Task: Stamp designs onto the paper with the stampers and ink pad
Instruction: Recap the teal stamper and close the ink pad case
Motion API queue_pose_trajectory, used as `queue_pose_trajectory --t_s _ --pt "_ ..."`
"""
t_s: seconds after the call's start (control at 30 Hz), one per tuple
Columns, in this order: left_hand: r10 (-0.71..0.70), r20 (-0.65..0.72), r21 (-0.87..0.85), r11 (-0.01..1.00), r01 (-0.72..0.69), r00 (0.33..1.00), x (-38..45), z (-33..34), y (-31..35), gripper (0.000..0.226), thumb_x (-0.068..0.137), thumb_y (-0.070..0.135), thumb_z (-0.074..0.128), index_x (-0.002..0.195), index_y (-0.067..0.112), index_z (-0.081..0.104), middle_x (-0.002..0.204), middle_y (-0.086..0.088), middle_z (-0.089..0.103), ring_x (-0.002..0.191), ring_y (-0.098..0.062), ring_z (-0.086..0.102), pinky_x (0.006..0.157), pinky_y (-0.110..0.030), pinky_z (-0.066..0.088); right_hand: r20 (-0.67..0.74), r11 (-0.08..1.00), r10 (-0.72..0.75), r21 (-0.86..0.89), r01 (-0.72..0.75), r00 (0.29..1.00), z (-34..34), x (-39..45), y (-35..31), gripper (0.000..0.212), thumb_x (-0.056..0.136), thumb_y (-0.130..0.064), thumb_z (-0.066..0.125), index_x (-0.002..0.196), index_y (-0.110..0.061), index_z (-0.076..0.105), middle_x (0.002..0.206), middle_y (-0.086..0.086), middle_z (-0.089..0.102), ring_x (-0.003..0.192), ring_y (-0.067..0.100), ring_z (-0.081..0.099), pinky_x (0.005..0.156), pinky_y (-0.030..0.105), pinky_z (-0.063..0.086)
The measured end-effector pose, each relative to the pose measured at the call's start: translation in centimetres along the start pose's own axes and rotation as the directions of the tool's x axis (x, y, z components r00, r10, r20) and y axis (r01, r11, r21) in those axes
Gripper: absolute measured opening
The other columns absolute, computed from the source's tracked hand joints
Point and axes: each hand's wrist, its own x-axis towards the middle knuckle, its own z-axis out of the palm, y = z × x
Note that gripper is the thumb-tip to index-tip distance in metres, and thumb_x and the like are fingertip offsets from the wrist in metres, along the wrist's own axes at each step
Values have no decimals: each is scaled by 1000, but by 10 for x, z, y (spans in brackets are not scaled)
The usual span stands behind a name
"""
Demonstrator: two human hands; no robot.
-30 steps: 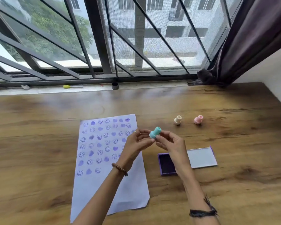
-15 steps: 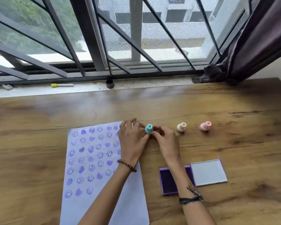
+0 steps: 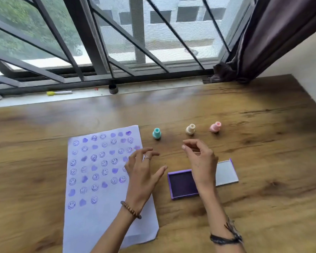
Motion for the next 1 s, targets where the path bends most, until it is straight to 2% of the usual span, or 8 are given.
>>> queue_pose_trajectory --t_s 0.1,0.23,0.37,0.5,0.6,0.7,0.83,1.0 --pt "117 93 23 993 -120 989 -18 10 14 48 68 59 52 106 29 55 120 4 56 118 -8 30 86 -22 17 -114 997 74 11 -73 991 -29 -16 14 12 78 -6 67 81 -18 69 73 -4 67 62 -7 58 60 5 42" --pt "271 242 82 951 -298 931 -27 34 44 73 64 69 45 124 28 43 134 -1 47 129 -12 15 102 -31 12 -290 983 166 -27 -182 943 -62 -38 35 12 78 -5 65 84 -15 69 81 5 69 63 11 56 58 14 38" --pt "218 452 167 932 -323 865 -27 47 63 88 70 65 52 140 23 19 148 -1 26 140 -18 5 113 -43 5 -373 958 204 -114 -263 905 -76 -52 58 26 76 -8 68 102 -11 64 102 9 58 74 24 58 76 32 46" --pt "191 431 183 939 -292 882 -32 52 65 77 75 57 55 137 22 24 144 0 30 139 -19 10 114 -44 6 -344 937 244 -159 -312 907 -73 -55 69 44 73 -12 73 113 -1 60 113 16 52 92 35 59 88 36 45" --pt "189 395 141 955 -262 899 -34 53 64 68 76 51 57 132 20 33 140 1 36 137 -18 15 113 -44 8 -358 946 258 -93 -309 898 -76 -59 67 33 76 -14 69 107 -5 61 109 13 55 93 31 59 86 34 44" --pt "189 391 145 954 -263 901 -33 53 62 67 75 52 58 130 21 35 138 2 37 136 -17 17 112 -44 10 -389 959 284 108 -263 876 -81 -65 54 15 83 -13 61 98 -11 59 100 8 65 87 20 61 77 26 46" --pt "198 438 87 962 -260 877 -32 46 59 80 70 54 63 135 23 28 141 3 34 137 -16 14 113 -43 8 -389 986 136 146 -84 911 -77 -80 28 9 87 -12 58 95 -15 59 93 5 68 80 10 62 67 5 45" --pt "193 404 35 973 -226 894 -32 14 33 91 59 61 64 136 27 29 140 4 38 132 -17 24 101 -33 16 -272 957 -270 -180 227 924 -56 -103 14 11 87 -17 55 95 -13 60 90 1 67 82 11 60 75 19 48"
